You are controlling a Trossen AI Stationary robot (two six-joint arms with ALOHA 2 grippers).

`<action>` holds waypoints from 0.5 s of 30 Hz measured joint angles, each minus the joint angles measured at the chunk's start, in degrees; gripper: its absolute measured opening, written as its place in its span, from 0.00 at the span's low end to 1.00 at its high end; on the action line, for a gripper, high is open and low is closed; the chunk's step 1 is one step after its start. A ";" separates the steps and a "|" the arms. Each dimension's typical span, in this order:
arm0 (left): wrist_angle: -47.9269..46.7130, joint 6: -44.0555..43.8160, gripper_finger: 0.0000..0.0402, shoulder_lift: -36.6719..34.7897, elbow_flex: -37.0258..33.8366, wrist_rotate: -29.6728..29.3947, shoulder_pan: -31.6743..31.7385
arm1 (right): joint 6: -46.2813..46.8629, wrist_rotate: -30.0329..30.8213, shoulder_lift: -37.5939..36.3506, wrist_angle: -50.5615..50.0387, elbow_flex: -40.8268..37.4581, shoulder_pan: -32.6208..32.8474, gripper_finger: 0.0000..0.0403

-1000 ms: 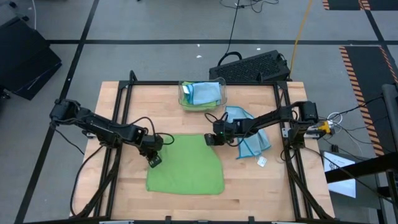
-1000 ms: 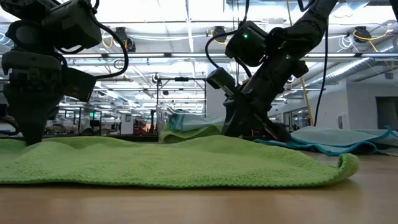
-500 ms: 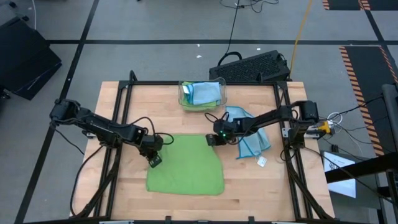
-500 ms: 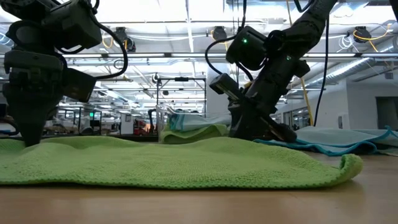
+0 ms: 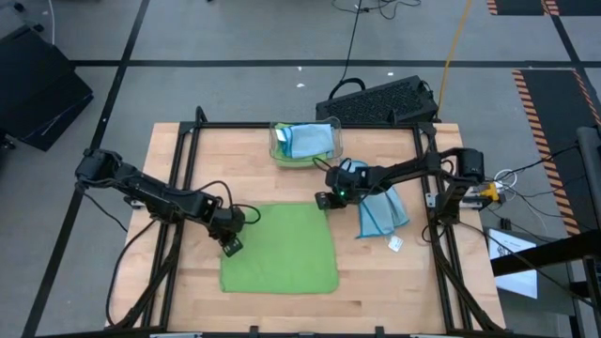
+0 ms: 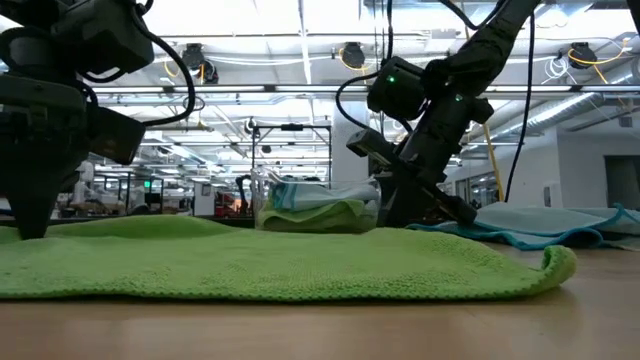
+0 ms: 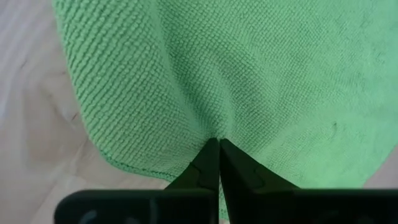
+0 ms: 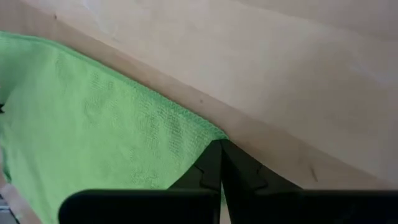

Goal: Fold microfiber towels
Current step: Fold the green microfiber cloth

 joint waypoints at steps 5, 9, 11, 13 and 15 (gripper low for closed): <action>0.68 -0.62 0.07 0.00 0.00 -0.03 0.08 | -3.71 -1.16 -0.54 1.16 -0.07 -1.30 0.00; 0.72 -1.28 0.09 -0.37 0.00 0.16 1.04 | -8.50 -1.02 -2.83 0.76 -0.17 -2.48 0.00; 0.66 -1.98 0.10 -0.69 0.02 1.04 1.86 | -9.69 -1.79 -4.52 0.48 -0.15 -2.94 0.00; 0.46 -2.11 0.10 -1.43 0.22 1.88 2.55 | -10.01 -2.75 -6.24 0.22 -0.15 -3.09 0.00; 0.66 -2.08 0.11 -1.89 0.69 2.08 3.19 | -9.53 -2.65 -8.27 -0.57 -0.15 -2.52 0.00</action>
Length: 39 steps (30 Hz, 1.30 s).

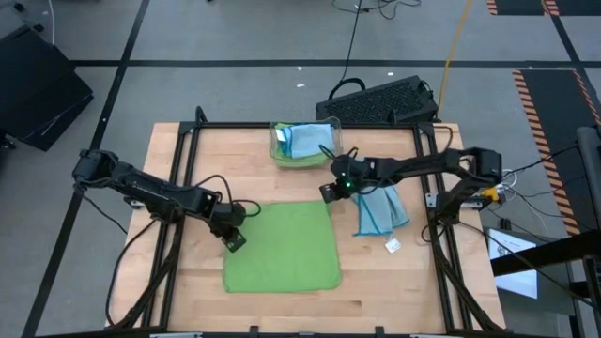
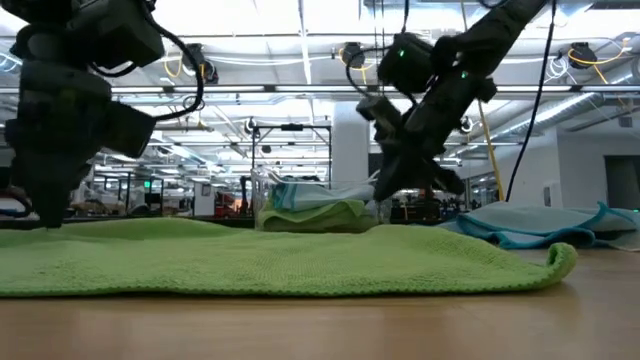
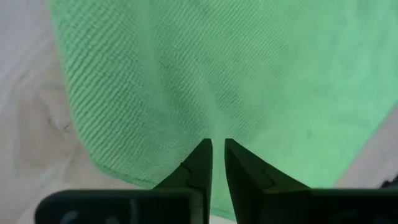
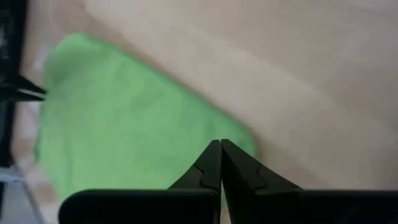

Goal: Fold microfiber towels
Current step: Fold the green microfiber cloth

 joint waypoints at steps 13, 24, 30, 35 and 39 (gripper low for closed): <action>12.16 5.43 0.12 2.11 0.99 -12.24 0.15 | 4.94 1.53 3.23 -3.41 0.04 4.98 0.00; 18.50 9.43 0.12 13.52 1.05 -1.67 -1.24 | 4.51 2.72 4.69 -4.61 0.15 4.78 0.00; 19.23 10.14 0.12 13.74 1.06 -1.89 -1.78 | 3.42 4.52 4.62 -9.13 0.15 4.16 0.00; 18.89 10.96 0.12 13.79 0.99 -1.89 -1.78 | 2.07 3.73 4.62 -10.37 0.15 2.78 0.00; 18.79 10.98 0.12 13.80 0.97 -1.89 -1.78 | 0.59 0.45 4.38 -9.62 0.14 1.71 0.00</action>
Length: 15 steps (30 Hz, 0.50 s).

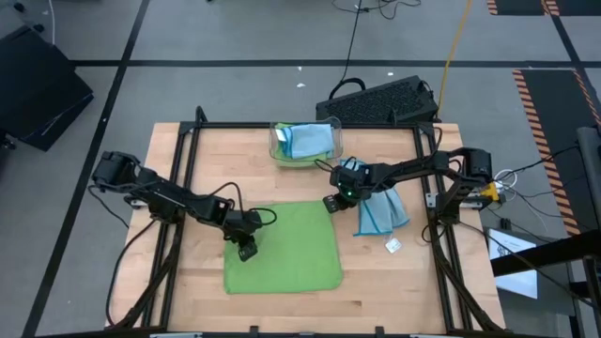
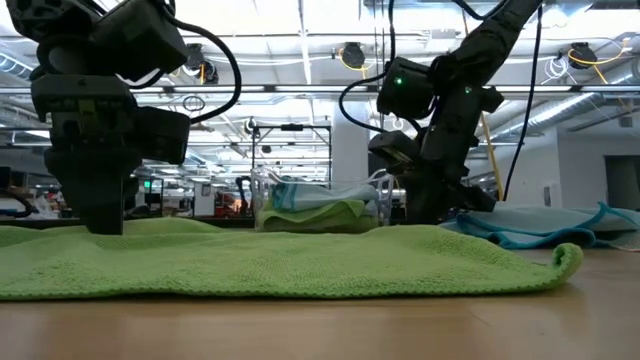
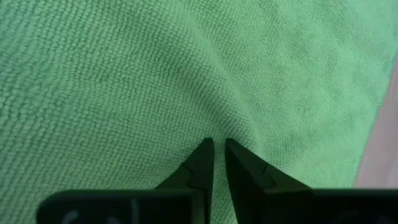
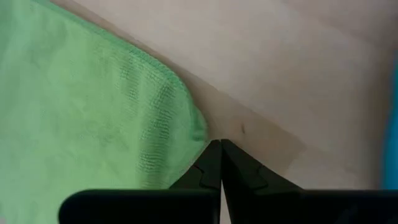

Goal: Fold microfiber towels
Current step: Fold the green microfiber cloth

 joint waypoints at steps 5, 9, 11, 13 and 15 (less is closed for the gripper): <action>0.01 0.33 0.12 0.03 -0.07 -0.04 0.00 | -1.42 -2.00 -3.01 0.98 -0.08 0.06 0.00; 0.31 0.37 0.12 0.07 -0.09 -0.29 0.00 | -2.30 -2.24 -3.43 2.62 -0.08 0.10 0.00; 0.38 0.45 0.12 0.07 -0.10 -0.34 0.00 | -1.97 -1.94 -2.52 4.95 -0.05 0.28 0.00; 0.42 0.68 0.12 0.09 -0.11 -0.39 0.00 | -1.65 -1.95 -1.03 6.93 0.03 0.45 0.00; 0.61 0.85 0.12 0.09 -0.13 -0.44 0.00 | -1.48 -2.04 0.24 7.65 -0.05 0.54 0.00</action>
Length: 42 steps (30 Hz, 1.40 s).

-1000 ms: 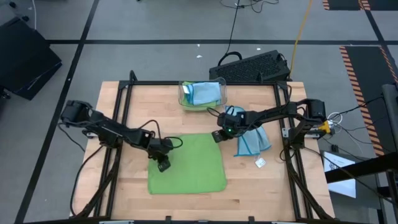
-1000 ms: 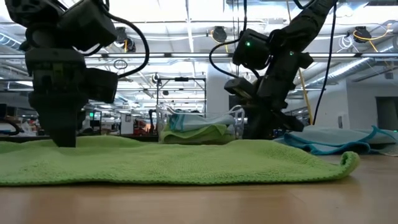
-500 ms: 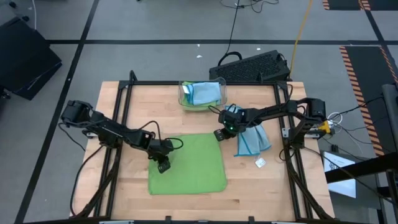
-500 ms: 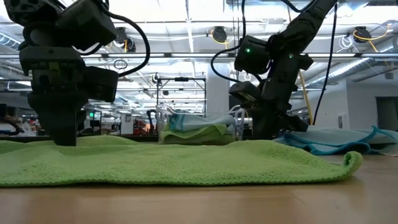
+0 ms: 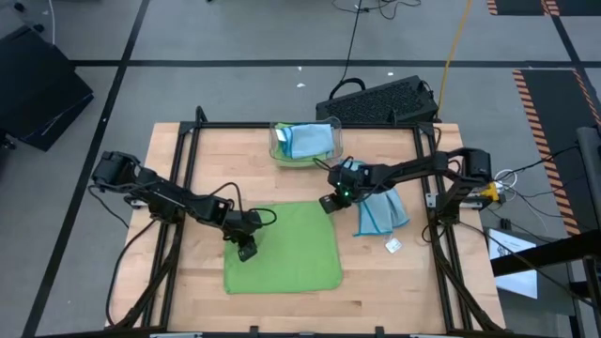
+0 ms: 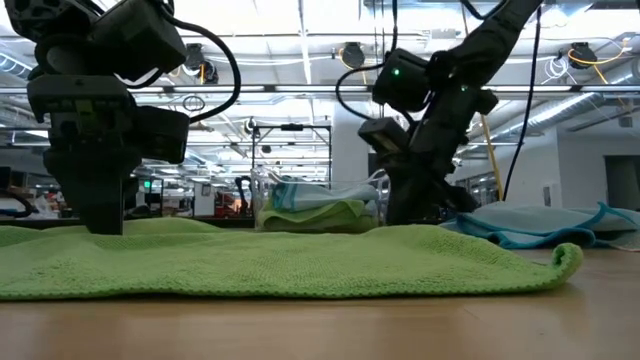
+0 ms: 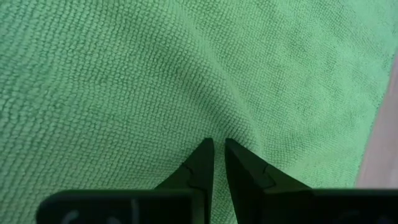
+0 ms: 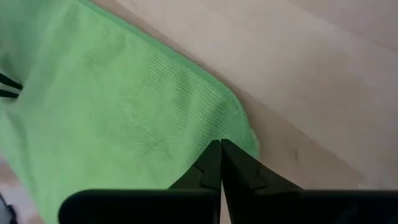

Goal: Fold microfiber towels
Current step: Fold the green microfiber cloth

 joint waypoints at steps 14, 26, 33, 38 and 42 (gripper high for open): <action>0.18 0.14 0.12 0.02 -0.02 0.09 -0.26 | -2.84 0.38 2.17 -3.15 0.13 -3.23 0.00; 0.42 -1.98 0.12 -1.90 -0.24 0.64 -0.21 | -5.11 -2.75 -0.21 -3.62 -0.11 -4.41 0.00; 0.66 -4.44 0.12 -8.11 -0.24 -0.94 1.78 | -6.56 -4.20 -6.22 -4.06 -0.09 -4.57 0.00; 1.05 -3.95 0.12 -13.05 -0.20 -1.98 0.99 | -8.04 -7.86 -12.08 -4.79 -0.04 -2.34 0.00; 1.34 -2.69 0.12 -16.67 -0.20 -5.05 -4.03 | -6.12 -6.49 -17.22 -7.85 -0.02 2.22 0.00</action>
